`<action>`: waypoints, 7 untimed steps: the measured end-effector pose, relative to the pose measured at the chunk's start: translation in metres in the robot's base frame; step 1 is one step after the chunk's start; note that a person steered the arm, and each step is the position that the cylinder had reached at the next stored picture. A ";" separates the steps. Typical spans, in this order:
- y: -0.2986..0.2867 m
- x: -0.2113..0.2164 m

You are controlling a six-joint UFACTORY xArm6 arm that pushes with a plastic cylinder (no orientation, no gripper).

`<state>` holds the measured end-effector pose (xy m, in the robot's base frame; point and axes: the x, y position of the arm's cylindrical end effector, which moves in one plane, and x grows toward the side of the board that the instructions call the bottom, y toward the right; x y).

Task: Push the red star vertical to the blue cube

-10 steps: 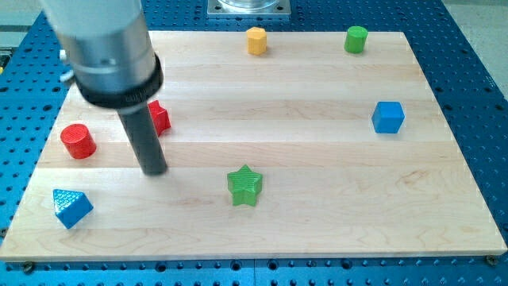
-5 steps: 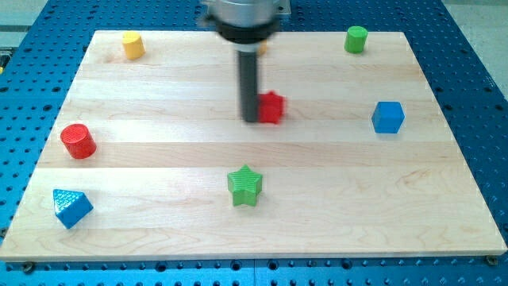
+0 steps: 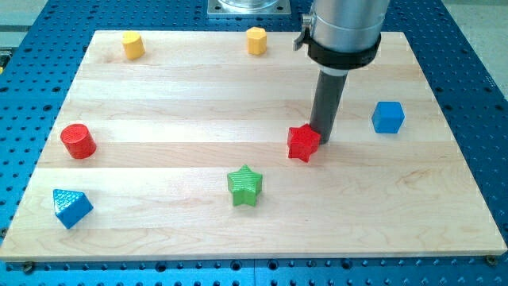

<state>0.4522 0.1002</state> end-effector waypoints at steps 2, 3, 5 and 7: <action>-0.002 -0.057; -0.002 -0.051; -0.062 -0.041; 0.025 0.050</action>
<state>0.5022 0.1256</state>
